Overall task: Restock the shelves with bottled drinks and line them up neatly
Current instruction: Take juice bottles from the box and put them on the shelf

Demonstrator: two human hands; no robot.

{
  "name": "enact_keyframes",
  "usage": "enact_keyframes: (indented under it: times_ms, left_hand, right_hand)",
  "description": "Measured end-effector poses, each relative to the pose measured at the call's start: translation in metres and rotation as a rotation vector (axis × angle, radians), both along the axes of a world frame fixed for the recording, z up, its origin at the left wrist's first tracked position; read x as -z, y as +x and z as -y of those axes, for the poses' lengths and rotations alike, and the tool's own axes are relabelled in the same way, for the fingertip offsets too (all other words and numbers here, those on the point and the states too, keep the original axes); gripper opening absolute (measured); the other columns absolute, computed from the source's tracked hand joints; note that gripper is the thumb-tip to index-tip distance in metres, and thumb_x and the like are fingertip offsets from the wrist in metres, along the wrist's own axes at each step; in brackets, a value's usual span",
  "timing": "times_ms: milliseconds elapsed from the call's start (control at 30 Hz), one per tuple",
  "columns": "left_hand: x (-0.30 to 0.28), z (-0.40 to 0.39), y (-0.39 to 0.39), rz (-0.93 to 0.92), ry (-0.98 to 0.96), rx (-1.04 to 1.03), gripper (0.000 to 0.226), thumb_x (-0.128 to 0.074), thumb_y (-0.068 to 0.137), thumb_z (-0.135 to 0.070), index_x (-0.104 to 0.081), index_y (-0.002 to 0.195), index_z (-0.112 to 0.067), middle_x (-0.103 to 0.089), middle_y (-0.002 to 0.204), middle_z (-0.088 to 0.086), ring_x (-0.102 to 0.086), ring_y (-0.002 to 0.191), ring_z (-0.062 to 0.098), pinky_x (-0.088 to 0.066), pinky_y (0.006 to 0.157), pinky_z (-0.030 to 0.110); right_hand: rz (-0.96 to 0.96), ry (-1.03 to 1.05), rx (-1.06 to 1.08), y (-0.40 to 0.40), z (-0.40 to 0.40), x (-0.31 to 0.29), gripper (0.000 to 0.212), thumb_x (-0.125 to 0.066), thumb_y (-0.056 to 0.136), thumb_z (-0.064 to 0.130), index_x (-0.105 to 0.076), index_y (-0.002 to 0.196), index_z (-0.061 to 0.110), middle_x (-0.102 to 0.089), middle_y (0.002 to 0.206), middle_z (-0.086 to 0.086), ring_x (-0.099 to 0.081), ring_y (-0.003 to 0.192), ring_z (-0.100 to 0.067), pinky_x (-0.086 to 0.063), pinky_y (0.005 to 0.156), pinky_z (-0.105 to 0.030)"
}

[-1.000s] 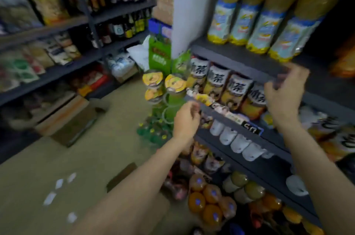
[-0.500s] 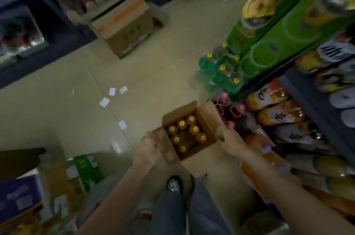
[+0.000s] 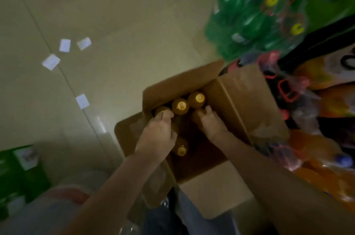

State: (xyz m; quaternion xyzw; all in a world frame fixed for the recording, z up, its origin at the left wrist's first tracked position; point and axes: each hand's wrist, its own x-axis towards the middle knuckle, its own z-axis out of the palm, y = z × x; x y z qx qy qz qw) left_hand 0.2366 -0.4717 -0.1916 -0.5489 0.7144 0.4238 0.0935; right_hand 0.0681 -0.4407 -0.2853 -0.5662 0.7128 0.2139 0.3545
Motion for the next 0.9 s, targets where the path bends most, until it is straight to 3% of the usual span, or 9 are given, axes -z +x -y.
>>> enact_keyframes:
  times_ms: [100, 167, 367, 433, 500, 567, 633, 767, 900]
  left_hand:
    - [0.019, -0.003, 0.004, -0.049, -0.034, 0.011, 0.040, -0.048, 0.092, -0.013, -0.040, 0.131, -0.016, -0.049, 0.124, 0.001, -0.050, 0.115, 0.016, -0.043, 0.095, 0.028]
    - [0.015, -0.002, 0.001, -0.063, -0.019, 0.016, 0.043, -0.052, 0.091, -0.013, -0.039, 0.132, -0.017, -0.048, 0.127, 0.000, -0.047, 0.119, 0.015, -0.040, 0.095, 0.025]
    - [-0.030, 0.011, -0.017, -0.099, 0.318, 0.165, 0.094, -0.075, 0.074, -0.031, -0.014, 0.145, -0.031, -0.028, 0.146, -0.003, -0.024, 0.136, 0.020, -0.029, 0.109, 0.038]
    - [-0.048, 0.012, -0.027, -0.189, 0.327, 0.104, 0.091, -0.081, 0.067, -0.029, -0.024, 0.138, -0.035, -0.039, 0.126, -0.010, -0.037, 0.123, 0.013, -0.036, 0.096, 0.027]
    - [-0.059, 0.011, -0.029, -0.268, 0.249, -0.055, 0.076, -0.083, 0.064, -0.025, -0.034, 0.122, -0.037, -0.046, 0.104, -0.017, -0.049, 0.104, 0.007, -0.039, 0.077, 0.014]
    - [-0.065, 0.011, -0.023, -0.315, 0.215, -0.250, 0.069, -0.083, 0.064, -0.021, -0.036, 0.113, -0.037, -0.049, 0.095, -0.018, -0.051, 0.089, 0.002, -0.036, 0.067, 0.009]
    - [-0.062, 0.012, -0.013, -0.316, 0.198, -0.420, 0.067, -0.083, 0.064, -0.021, -0.038, 0.112, -0.034, -0.051, 0.097, -0.013, -0.051, 0.090, 0.005, -0.040, 0.071, 0.017]
    - [-0.047, 0.015, -0.003, -0.308, 0.174, -0.574, 0.070, -0.084, 0.061, -0.024, -0.047, 0.120, -0.020, -0.058, 0.109, -0.001, -0.057, 0.103, 0.018, -0.050, 0.089, 0.039]
    - [-0.036, 0.013, -0.006, -0.353, 0.147, -0.567, 0.072, -0.083, 0.062, -0.022, -0.045, 0.123, -0.022, -0.057, 0.113, -0.001, -0.055, 0.105, 0.016, -0.049, 0.090, 0.036]
  right_hand:
    - [-0.010, -0.081, 0.020, 0.003, 0.003, 0.018, 0.058, -0.056, 0.087, 0.003, -0.031, 0.137, 0.016, -0.030, 0.140, -0.014, -0.037, 0.127, -0.032, -0.037, 0.104, -0.040]
    - [0.075, -0.120, 0.040, 0.006, -0.001, -0.003, 0.052, -0.062, 0.085, 0.008, -0.039, 0.131, 0.015, -0.038, 0.133, -0.009, -0.044, 0.120, -0.028, -0.041, 0.098, -0.036]
    - [0.459, -0.322, 0.191, -0.016, 0.005, -0.157, 0.032, -0.079, 0.068, 0.019, -0.059, 0.092, 0.018, -0.051, 0.087, 0.014, -0.050, 0.078, -0.002, -0.041, 0.067, -0.014]
    - [0.660, -0.342, 0.293, -0.031, 0.013, -0.200, 0.029, -0.080, 0.067, 0.017, -0.062, 0.089, 0.019, -0.059, 0.083, 0.012, -0.058, 0.074, -0.004, -0.048, 0.063, -0.016]
    - [0.913, -0.299, 0.552, -0.044, 0.018, -0.218, 0.021, -0.073, 0.075, 0.018, -0.063, 0.094, 0.016, -0.065, 0.085, 0.005, -0.063, 0.076, -0.004, -0.052, 0.068, -0.016]
    - [1.022, -0.230, 0.740, -0.051, 0.020, -0.204, 0.026, -0.058, 0.080, 0.035, -0.062, 0.098, 0.016, -0.066, 0.089, -0.001, -0.066, 0.082, -0.010, -0.054, 0.077, -0.021]
    - [0.836, -0.167, 0.648, -0.047, 0.013, -0.157, 0.030, -0.051, 0.084, 0.045, -0.060, 0.098, 0.020, -0.065, 0.094, -0.001, -0.064, 0.090, -0.017, -0.054, 0.085, -0.031]
    - [0.074, 0.117, -0.087, -0.021, -0.011, -0.045, 0.043, -0.051, 0.093, 0.026, -0.041, 0.132, 0.011, -0.044, 0.129, -0.016, -0.046, 0.119, -0.034, -0.040, 0.098, -0.042]
    - [-0.228, 0.246, -0.209, 0.000, -0.016, 0.003, 0.044, -0.042, 0.096, 0.011, -0.034, 0.139, 0.009, -0.039, 0.139, -0.020, -0.040, 0.127, -0.035, -0.035, 0.102, -0.041]
